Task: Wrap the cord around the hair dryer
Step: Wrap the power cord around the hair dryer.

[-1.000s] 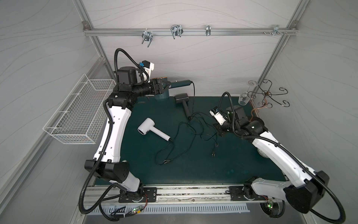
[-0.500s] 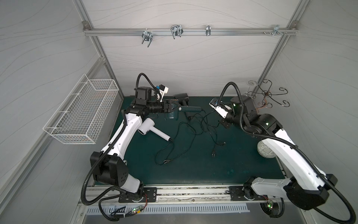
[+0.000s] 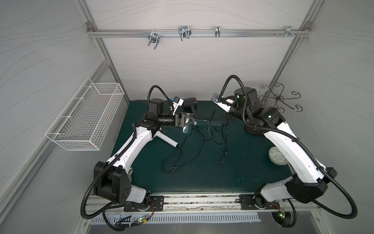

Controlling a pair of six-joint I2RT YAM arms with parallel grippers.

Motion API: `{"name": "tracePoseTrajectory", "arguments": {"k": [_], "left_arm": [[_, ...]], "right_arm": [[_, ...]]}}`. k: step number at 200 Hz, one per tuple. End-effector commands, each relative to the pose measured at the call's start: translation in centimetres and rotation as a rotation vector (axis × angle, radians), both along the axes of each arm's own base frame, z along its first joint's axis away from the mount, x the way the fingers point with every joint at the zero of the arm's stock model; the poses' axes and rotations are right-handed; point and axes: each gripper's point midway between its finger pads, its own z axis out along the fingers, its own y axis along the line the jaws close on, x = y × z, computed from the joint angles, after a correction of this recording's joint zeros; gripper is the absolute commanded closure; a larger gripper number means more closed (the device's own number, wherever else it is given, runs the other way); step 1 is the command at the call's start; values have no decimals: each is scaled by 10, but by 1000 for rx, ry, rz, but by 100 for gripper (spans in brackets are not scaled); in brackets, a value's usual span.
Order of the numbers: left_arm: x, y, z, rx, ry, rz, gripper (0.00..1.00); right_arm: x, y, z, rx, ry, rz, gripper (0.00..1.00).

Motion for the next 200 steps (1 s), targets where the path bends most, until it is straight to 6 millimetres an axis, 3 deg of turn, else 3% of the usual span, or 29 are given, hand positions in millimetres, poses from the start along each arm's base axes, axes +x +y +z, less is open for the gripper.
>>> {"name": "tracePoseTrajectory", "arguments": {"k": [1, 34, 78, 106, 141, 176, 200], "left_arm": [[-23, -11, 41, -116, -140, -118, 100], [-50, -31, 41, -142, -150, -220, 100], [-74, -55, 63, -208, -190, -314, 100], [-81, -54, 86, -258, -228, -322, 100], [-86, -50, 113, -297, -306, -318, 100], [-78, -52, 121, -314, -337, -311, 100], [-64, -50, 126, -347, -334, -284, 100]], "right_arm": [[14, 5, 19, -15, -67, 25, 100], [29, 11, 23, 22, -43, 67, 100], [45, 21, -10, 97, 118, 129, 100], [58, 4, -44, 266, 337, 107, 100], [58, -17, -85, 434, 566, 61, 100], [56, -42, -102, 691, 755, -9, 100], [50, -55, -113, 760, 797, -66, 100]]}}
